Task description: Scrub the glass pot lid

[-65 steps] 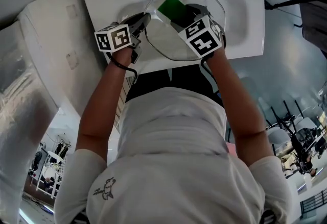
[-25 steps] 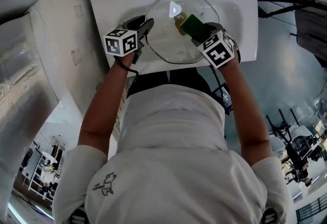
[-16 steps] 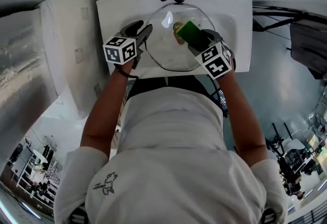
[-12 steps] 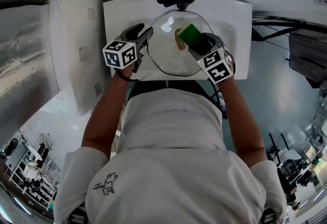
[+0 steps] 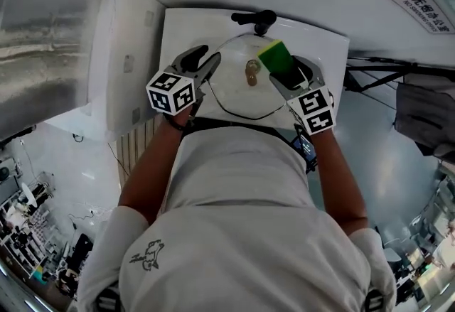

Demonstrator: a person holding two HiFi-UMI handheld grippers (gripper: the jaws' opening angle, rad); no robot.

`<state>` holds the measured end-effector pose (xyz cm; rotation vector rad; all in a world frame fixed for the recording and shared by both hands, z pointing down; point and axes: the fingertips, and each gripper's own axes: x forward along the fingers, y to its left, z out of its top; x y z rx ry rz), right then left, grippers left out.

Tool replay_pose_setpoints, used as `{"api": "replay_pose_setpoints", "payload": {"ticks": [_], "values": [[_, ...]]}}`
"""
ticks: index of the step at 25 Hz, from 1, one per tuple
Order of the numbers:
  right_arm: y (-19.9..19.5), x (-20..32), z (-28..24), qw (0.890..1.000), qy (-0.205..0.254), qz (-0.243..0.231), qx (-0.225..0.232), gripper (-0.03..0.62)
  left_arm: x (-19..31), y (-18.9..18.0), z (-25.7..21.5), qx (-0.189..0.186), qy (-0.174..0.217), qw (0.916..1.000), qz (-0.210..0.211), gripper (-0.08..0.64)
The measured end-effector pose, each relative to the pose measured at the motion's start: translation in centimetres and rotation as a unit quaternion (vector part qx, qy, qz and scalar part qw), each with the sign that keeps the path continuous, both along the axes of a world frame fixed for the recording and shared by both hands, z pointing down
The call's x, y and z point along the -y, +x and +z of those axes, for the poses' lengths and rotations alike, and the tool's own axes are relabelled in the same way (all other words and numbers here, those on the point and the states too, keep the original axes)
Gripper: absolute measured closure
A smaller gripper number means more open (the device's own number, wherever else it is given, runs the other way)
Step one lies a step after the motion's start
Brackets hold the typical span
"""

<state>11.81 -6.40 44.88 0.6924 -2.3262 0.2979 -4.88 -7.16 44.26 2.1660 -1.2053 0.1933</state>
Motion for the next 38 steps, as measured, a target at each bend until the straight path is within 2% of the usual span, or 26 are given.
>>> {"api": "replay_pose_setpoints", "payload": {"ticks": [4, 9, 12, 18, 23, 29, 32, 38], "values": [[-0.6, -1.0, -3.3, 0.999, 0.026, -0.006, 0.032, 0.287, -2.7, -0.5, -3.2, 0.006, 0.029, 0.9995, -0.005, 0.385], [-0.5, -1.8, -7.0, 0.995, 0.061, -0.001, 0.075, 0.287, -4.8, -0.1, -8.8, 0.033, 0.1, 0.9945, 0.006, 0.385], [-0.7, -2.9, -8.4, 0.994, 0.069, 0.009, 0.086, 0.287, -6.1, 0.1, -11.4, 0.038, 0.127, 0.9911, 0.017, 0.385], [-1.8, -6.4, -10.6, 0.991, 0.089, 0.038, 0.096, 0.287, -10.3, -0.7, -13.1, 0.031, 0.136, 0.9893, 0.042, 0.387], [-3.3, -11.2, -12.9, 0.987, 0.111, 0.054, 0.104, 0.287, -15.5, -0.5, -14.5, 0.008, 0.149, 0.9864, 0.069, 0.388], [-4.5, -17.8, -15.4, 0.984, 0.13, 0.066, 0.098, 0.288, -22.0, -0.8, -16.5, -0.008, 0.171, 0.9818, 0.083, 0.405], [-4.6, -21.2, -16.3, 0.984, 0.134, 0.072, 0.093, 0.288, -25.0, -1.1, -17.0, -0.009, 0.173, 0.9811, 0.087, 0.434], [-3.6, -25.9, -16.8, 0.983, 0.137, 0.08, 0.087, 0.288, -28.9, -1.6, -17.5, -0.012, 0.179, 0.9802, 0.084, 0.553]]}}
